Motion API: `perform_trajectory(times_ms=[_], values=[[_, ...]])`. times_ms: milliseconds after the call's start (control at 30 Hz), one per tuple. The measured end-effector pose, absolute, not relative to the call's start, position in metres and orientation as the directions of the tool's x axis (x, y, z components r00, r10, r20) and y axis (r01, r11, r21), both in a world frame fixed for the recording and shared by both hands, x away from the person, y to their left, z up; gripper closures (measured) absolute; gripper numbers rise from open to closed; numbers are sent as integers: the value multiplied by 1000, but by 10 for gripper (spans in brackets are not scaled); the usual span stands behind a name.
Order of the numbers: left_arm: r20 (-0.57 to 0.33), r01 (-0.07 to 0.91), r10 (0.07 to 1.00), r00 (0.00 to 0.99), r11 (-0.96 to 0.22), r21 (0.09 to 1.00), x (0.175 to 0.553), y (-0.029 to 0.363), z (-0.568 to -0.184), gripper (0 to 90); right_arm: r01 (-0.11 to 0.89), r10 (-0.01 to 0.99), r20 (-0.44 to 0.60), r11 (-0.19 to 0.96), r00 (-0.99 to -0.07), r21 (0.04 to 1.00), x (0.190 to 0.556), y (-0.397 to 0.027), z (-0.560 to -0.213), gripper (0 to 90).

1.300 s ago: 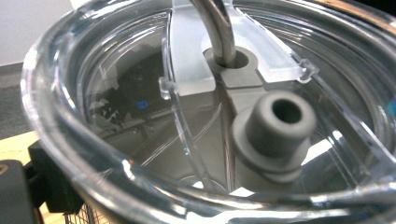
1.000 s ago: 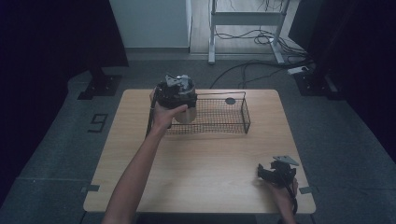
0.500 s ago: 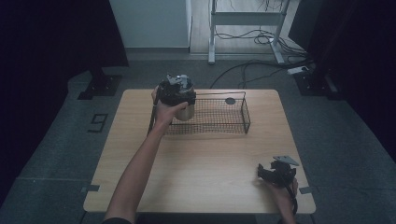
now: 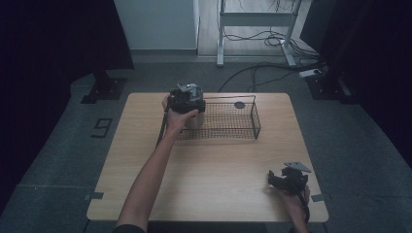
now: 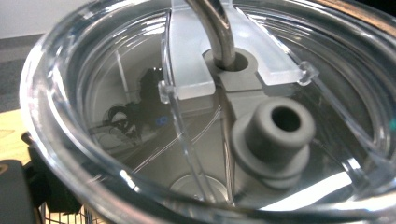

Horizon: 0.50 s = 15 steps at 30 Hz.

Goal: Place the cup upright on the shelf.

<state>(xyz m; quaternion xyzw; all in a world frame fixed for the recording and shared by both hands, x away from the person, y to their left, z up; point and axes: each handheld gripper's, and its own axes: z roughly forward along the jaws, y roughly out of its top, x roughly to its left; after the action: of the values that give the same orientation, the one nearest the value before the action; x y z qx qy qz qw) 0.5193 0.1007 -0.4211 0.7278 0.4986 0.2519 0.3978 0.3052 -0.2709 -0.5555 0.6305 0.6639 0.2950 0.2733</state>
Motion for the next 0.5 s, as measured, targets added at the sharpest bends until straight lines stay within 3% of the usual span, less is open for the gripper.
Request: perform_trajectory(times_ms=[500], values=[[-21, 556, 934, 356, -194, 808, 521, 101, -447, 37, 676, 998, 9, 32, -57, 737, 305, -271, -556, 116]])
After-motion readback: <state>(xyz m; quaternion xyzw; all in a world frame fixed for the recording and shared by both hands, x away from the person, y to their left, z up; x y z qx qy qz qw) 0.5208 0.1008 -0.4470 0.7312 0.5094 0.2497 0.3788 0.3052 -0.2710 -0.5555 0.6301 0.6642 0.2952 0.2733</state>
